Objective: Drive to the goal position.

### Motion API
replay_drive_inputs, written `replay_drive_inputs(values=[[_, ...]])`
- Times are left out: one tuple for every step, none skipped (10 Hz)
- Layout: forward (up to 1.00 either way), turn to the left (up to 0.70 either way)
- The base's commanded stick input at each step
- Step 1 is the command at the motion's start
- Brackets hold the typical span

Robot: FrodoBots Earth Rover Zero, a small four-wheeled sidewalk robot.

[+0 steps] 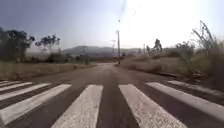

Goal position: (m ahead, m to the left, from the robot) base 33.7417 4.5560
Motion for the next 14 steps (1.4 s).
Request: replay_drive_inputs(values=[[1.0,0.0],[1.0,0.0],[1.0,0.0],[1.0,0.0],[1.0,0.0],[1.0,0.0],[1.0,0.0],[1.0,0.0],[1.0,0.0],[1.0,0.0],[1.0,0.0],[1.0,0.0],[1.0,0.0],[1.0,0.0]])
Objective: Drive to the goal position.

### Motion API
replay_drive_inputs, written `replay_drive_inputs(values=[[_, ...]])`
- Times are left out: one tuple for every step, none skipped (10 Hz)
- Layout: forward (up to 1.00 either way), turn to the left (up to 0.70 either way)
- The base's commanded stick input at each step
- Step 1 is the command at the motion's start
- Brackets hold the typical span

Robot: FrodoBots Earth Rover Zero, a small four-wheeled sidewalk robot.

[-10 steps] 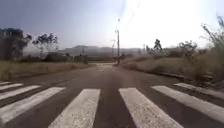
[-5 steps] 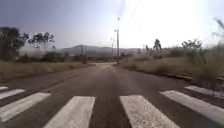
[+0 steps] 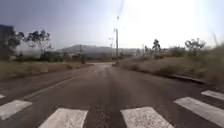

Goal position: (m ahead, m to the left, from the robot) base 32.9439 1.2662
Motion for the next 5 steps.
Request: replay_drive_inputs(values=[[1.0,0.0],[1.0,0.0],[1.0,0.0],[1.0,0.0],[1.0,0.0]])
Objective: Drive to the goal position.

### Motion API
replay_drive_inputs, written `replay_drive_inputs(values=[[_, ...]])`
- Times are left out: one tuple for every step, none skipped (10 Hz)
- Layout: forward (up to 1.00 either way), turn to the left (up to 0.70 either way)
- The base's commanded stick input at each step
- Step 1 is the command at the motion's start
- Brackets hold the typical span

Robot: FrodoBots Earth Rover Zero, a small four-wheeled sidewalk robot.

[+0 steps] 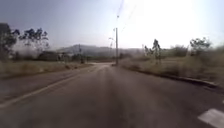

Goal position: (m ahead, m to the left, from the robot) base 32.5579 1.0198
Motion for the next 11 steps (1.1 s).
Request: replay_drive_inputs(values=[[1.0,0.0],[1.0,0.0],[1.0,0.0],[1.0,0.0],[1.0,0.0],[1.0,0.0],[1.0,0.0],[1.0,0.0],[1.0,0.0],[1.0,0.0],[1.0,0.07]])
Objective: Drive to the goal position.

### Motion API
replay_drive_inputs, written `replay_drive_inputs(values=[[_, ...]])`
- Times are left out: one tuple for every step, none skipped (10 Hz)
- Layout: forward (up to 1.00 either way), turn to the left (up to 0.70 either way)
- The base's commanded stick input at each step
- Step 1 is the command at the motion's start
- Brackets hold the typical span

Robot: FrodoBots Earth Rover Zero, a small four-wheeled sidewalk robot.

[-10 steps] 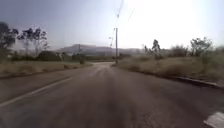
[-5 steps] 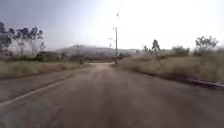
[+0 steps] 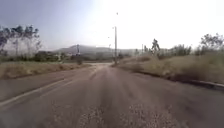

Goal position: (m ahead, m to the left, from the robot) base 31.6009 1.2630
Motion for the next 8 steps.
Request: replay_drive_inputs(values=[[1.0,0.21],[1.0,0.27],[1.0,0.27],[1.0,0.27],[1.0,0.0],[1.0,0.0],[1.0,0.0],[1.0,0.0]])
